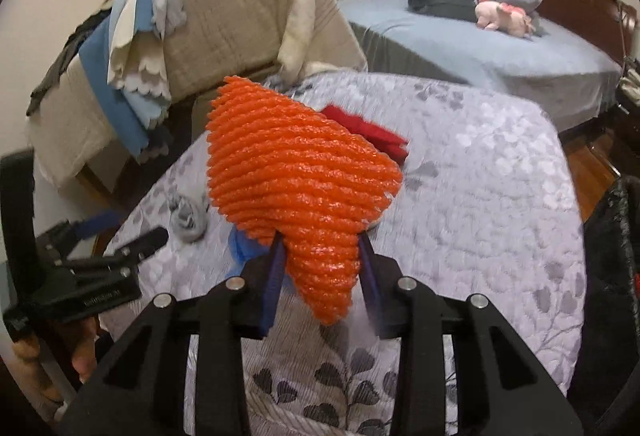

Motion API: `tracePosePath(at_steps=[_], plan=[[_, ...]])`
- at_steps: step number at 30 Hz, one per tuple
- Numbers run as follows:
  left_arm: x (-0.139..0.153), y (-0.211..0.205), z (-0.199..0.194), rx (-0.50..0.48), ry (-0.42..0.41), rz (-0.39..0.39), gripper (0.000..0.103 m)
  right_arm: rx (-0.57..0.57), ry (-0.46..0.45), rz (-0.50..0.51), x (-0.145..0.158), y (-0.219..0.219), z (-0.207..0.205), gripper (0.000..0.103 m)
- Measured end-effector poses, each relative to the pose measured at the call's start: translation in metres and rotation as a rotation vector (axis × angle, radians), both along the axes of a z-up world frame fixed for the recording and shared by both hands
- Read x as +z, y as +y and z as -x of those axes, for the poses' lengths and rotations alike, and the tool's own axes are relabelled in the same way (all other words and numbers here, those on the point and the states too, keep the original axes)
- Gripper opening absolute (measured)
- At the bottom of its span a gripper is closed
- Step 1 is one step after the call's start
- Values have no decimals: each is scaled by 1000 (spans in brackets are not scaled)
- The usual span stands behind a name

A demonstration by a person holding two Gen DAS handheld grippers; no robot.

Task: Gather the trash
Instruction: 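Grasp the orange mesh pad with the right tool and lift it, then grasp the grey sock with the left tool while the right tool holds the pad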

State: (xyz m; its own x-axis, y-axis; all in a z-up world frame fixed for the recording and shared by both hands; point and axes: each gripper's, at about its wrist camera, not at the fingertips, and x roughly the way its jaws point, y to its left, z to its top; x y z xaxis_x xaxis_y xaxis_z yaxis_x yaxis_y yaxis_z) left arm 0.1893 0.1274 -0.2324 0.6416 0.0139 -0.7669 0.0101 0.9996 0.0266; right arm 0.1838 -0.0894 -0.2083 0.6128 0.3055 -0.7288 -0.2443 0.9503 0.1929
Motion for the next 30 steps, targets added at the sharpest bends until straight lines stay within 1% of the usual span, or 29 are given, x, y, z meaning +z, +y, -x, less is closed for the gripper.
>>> tracePosePath(at_steps=[4,11,20,21,23,24,25,26,27,30], plan=[[-3,-7,-2,-8,3,-6,87,-14,-18,-2,4,-5,-6,34],[-10,-3,-17,14,17,1,86,-5,0,3,-5,2,-21,34],[-27,1,-40,23,52,2,86,-8,18,-15,-13,11,-42,34],[-29,1,-42,24,58,6,84,-7,19,-15,-14,12,-43,34],[-38,4,-49,26,89,19,74,-5,21,-12,-15,12,-42,34],[-41,5,-52,25,103,29,63,-4,24,-12,-15,13,-42,34],[-45,7,-54,17,124,56,55,-5,26,-12,-15,13,-42,34],[-47,8,-55,8,133,82,52,-7,27,-13,-16,12,-42,34],[-46,7,-56,9,134,84,49,-8,28,-14,-16,12,-42,34],[-43,3,-53,16,126,64,45,-9,29,-13,-15,11,-39,34]])
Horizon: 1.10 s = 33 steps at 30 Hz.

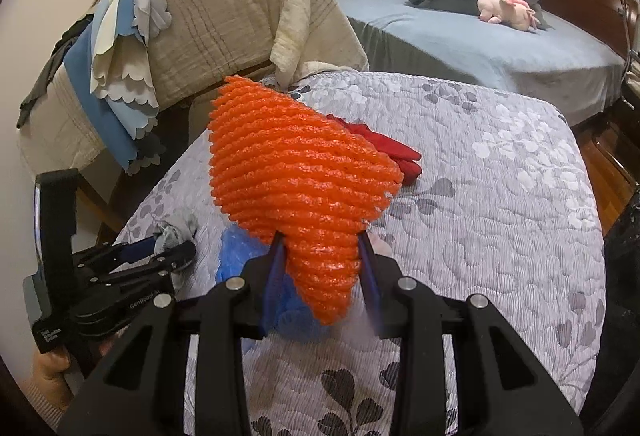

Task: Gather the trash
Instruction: 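Grasp the grey sock with the left tool while the right tool holds the pad, then carry the orange pad and grey sock in both tools over the bin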

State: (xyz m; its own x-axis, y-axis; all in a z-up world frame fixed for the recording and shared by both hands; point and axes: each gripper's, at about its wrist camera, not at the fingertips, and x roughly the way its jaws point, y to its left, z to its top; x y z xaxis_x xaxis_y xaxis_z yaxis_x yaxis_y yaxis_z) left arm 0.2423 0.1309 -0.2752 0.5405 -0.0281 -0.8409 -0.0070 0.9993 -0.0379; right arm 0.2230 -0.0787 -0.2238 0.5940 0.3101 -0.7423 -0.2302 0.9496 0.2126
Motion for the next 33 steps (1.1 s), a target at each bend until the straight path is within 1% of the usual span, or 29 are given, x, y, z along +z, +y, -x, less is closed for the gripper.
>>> tracePosePath(at_steps=[4,12,24,28,33], plan=[[14,-1,8,18,-20,-4,42,-4,-7,3,5,-1,4,34],[52,-13,28,12,-89,5,42,-18,-16,1,16,-5,15,34],[82,-29,48,0,-135,-3,42,-30,-63,-5,45,-15,36,34],[95,-38,61,-8,-153,-16,42,-51,-70,-1,53,-27,48,34],[100,-51,79,-16,-156,-21,42,-89,-56,12,55,-50,62,34]])
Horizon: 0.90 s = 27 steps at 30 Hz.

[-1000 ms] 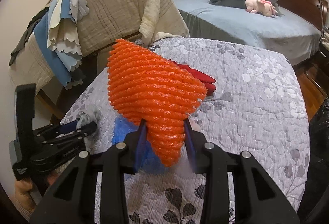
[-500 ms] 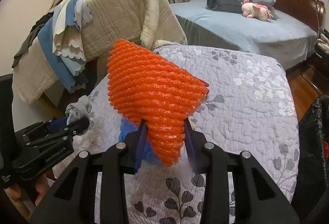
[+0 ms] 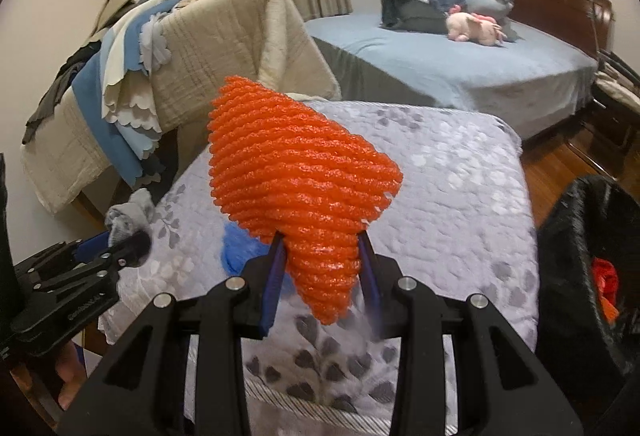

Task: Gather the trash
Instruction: 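Carry the orange pad and grey sock in both tools over the bin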

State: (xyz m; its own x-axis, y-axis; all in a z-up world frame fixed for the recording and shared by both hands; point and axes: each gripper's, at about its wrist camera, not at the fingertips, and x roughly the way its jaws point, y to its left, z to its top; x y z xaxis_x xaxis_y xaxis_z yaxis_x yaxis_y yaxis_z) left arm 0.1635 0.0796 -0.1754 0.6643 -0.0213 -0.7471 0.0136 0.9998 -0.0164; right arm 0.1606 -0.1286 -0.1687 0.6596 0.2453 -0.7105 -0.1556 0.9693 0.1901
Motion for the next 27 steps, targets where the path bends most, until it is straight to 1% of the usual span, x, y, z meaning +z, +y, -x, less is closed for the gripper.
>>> tracePosePath(at_steps=[7,12,18,21,27], plan=[[0,-22,18,-16,13,9,42,-77,26,14,-3,-44,24,34],[3,-47,26,-53,9,3,42,-115,32,15,-3,-69,39,34],[9,-85,32,-115,4,4,42,-154,37,6,-3,-93,53,34],[10,-111,34,-156,2,4,42,-172,37,5,-1,-104,58,34],[17,-155,31,-210,-2,16,42,-210,39,17,3,-131,65,34]])
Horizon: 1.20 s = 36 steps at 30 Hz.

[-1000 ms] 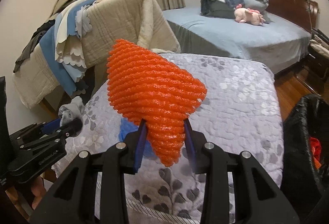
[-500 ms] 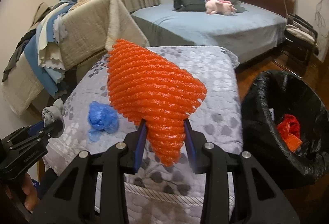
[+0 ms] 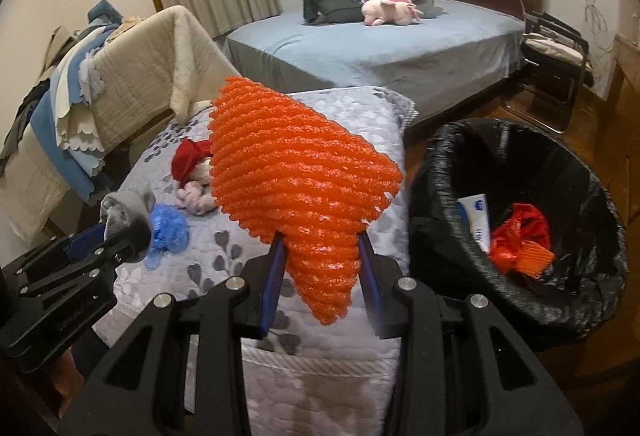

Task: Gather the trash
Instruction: 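Carry the orange pad and grey sock in both tools over the bin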

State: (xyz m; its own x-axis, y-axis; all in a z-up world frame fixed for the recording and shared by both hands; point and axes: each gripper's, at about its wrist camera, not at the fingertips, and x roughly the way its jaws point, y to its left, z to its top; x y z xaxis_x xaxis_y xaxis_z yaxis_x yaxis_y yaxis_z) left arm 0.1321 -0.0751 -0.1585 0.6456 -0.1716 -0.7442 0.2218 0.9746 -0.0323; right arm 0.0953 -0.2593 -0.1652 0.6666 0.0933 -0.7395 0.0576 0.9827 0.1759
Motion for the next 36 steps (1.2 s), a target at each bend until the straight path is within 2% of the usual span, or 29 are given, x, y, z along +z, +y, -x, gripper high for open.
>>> tracePosePath(at_steps=[9,17,32,36], plan=[[16,-61,1,-55,-13,-2,42,-69,-29,32,23,-48,11,34],[25,-97,-3,-78,-5,15,42,-114,-42,53,34,-87,13,34],[24,-164,-18,-114,13,10,42,-183,-31,68,29,-145,13,34],[18,-186,-23,-128,26,15,42,-238,-10,75,19,-175,10,34]])
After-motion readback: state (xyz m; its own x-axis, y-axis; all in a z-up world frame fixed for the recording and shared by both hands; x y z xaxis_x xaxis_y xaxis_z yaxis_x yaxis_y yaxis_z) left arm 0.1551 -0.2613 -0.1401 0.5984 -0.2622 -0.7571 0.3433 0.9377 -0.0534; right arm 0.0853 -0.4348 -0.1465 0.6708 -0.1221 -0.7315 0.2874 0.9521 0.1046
